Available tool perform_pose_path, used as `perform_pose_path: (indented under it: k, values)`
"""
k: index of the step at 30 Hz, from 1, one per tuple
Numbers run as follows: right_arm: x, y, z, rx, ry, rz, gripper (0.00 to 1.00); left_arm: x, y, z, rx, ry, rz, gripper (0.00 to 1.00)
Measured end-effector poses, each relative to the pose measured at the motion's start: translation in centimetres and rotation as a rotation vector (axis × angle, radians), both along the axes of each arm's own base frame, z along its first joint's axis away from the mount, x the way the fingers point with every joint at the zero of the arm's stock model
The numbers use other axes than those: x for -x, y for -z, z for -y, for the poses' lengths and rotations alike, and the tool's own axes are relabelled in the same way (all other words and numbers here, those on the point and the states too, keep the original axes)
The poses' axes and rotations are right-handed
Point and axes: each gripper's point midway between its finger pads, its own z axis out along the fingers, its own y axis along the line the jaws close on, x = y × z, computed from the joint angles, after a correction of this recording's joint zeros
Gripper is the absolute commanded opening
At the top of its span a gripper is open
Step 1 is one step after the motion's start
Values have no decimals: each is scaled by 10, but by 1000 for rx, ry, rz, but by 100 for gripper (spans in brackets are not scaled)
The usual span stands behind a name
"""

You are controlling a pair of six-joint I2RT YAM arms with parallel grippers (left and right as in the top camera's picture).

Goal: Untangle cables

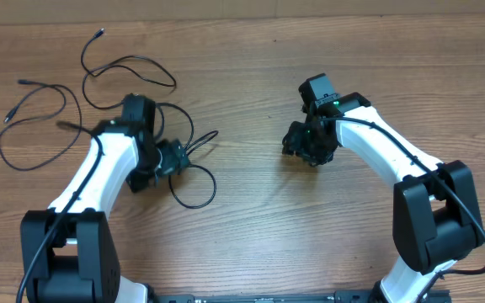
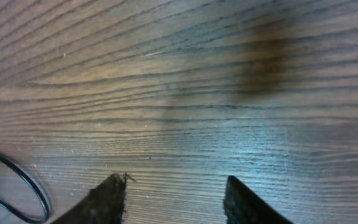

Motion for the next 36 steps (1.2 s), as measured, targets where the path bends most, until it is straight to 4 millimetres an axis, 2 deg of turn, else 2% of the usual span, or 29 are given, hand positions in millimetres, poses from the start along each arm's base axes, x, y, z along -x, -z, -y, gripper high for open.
perform_pose_path:
  k: [3,5,6,9,12,18,22,27,33,36]
  values:
    - [-1,1,3,17,5,7,61,-23,-27,6,-26,214,86,100]
    - [-2,1,4,24,5,10,64,-34,-36,10,-43,334,138,100]
    - [-2,1,5,30,7,11,69,-38,-38,11,-52,394,161,100]
    - [-3,1,6,38,6,15,72,-45,-39,13,-78,540,202,100]
    - [-3,2,7,42,9,16,74,-52,-40,14,-97,609,241,98]
    - [-4,2,9,52,10,21,76,-61,-21,15,-122,670,315,97]
    - [-5,2,10,57,11,25,78,-49,-2,23,-113,772,309,100]
    - [-5,2,11,64,12,28,80,-45,8,35,-136,951,338,100]
    - [-5,2,11,64,13,28,83,-48,19,37,-173,1030,394,92]
    - [-8,2,10,62,13,38,84,-41,28,36,-175,1056,388,82]
